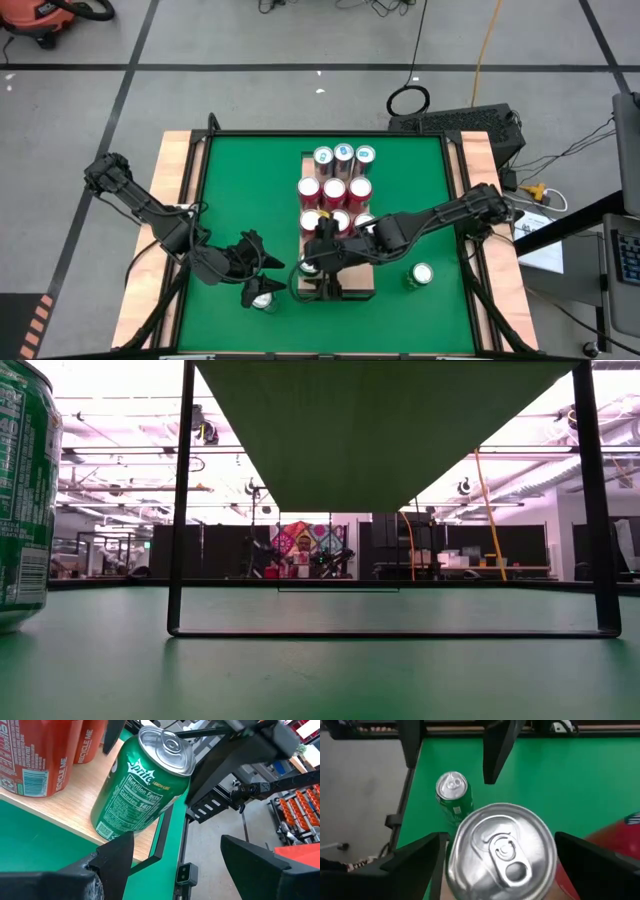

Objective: Place canned beverage on shelf
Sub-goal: Put the green soda can on the shelf, then put the green soda can on the shelf aligned with the other green soda can

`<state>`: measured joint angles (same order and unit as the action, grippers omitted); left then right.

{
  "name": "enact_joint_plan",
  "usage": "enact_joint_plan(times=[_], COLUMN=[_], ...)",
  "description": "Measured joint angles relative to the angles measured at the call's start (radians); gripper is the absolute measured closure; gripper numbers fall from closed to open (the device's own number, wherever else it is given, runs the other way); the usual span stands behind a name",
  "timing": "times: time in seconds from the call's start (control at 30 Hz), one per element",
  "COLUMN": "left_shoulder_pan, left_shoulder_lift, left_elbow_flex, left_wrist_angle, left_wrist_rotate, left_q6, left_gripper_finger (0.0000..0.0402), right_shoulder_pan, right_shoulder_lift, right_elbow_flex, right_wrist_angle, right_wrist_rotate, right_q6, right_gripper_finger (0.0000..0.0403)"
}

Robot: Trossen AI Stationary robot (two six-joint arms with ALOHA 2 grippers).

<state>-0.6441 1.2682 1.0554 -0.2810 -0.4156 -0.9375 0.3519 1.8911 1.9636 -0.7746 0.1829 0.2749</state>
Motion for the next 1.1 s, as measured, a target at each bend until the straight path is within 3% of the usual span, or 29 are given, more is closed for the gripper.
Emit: enact_joint_plan(times=[0.43,0.7,0.9,1.1], left_shoulder_pan=[0.000,-0.035,-0.070,-0.106], left_shoulder_lift=[-0.007,-0.008,0.009,0.061], left_elbow_flex=[0.001,0.052,0.051,0.049], left_wrist_angle=[0.009,-0.247,-0.335,-0.365], left_wrist_rotate=[0.040,0.128,0.152,0.173], left_q6=[-0.052,-0.054,-0.078,-0.075], left_gripper_finger=[0.0105,0.0105,0.0103,0.0064], right_shoulder_pan=[0.000,0.027,0.075,0.115], right_shoulder_lift=[-0.129,-0.223,-0.274,-0.288], right_elbow_flex=[0.002,0.002,0.002,0.002], right_wrist_angle=[0.062,0.061,0.048,-0.003], right_wrist_rotate=[0.007,0.097,0.177,0.186], right_q6=[0.031,0.145,0.201,0.294], right_gripper_finger=[0.0018,0.0018,0.0018,0.0018])
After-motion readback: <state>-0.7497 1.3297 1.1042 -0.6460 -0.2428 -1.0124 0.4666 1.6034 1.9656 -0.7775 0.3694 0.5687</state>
